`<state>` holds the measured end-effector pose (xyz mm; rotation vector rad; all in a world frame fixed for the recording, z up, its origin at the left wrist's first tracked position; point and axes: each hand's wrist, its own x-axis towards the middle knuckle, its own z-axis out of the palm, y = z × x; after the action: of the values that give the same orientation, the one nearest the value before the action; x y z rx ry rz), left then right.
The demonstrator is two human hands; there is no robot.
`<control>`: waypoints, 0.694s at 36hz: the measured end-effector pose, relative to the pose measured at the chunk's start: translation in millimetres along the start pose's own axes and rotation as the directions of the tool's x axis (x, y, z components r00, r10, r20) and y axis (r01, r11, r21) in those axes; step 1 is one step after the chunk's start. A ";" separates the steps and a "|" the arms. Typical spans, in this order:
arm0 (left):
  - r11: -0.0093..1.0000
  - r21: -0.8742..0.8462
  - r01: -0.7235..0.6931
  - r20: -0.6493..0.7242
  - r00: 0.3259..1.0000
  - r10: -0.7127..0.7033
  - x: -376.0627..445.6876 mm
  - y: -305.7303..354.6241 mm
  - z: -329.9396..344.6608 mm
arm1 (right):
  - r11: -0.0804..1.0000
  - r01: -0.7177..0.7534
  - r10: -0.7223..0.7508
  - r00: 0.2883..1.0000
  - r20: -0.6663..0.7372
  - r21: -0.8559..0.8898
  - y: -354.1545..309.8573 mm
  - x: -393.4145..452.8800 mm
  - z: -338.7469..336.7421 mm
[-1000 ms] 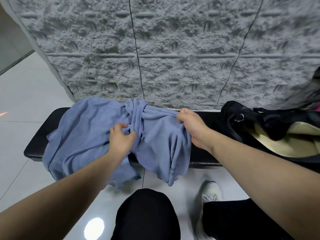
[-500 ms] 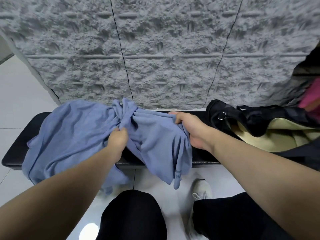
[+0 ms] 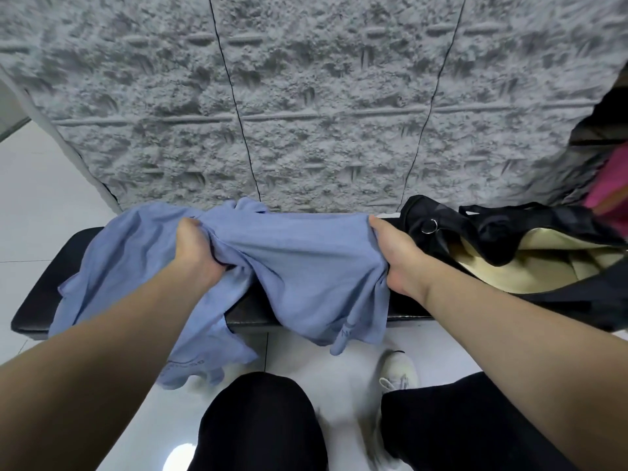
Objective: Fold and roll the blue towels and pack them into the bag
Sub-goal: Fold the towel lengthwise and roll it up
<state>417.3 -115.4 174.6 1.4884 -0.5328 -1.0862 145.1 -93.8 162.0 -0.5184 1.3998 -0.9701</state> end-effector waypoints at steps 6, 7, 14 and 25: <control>0.954 -0.105 0.280 0.194 0.947 -0.257 -13.3 -9.4 5.5 | 0.996 0.046 -0.050 0.997 0.052 0.083 -11.6 -14.1 1.7; 0.962 -0.041 0.269 0.211 0.944 -0.255 -14.6 -11.8 4.1 | 0.994 0.057 -0.063 0.996 0.058 0.097 -13.5 -16.2 1.3; 0.953 0.166 0.253 0.296 0.909 -0.293 -39.5 -7.6 26.5 | 0.974 0.188 -0.194 0.980 0.039 0.129 -34.4 -37.7 -8.2; 0.946 0.158 0.283 0.416 0.850 -0.323 -63.9 4.2 45.6 | 0.957 0.283 -0.275 0.956 -0.106 0.069 -52.6 -65.6 -27.2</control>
<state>349.8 -87.6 203.6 1.4384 -0.6786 -1.6907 112.5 -62.7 237.9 -0.6254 1.3878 -1.2903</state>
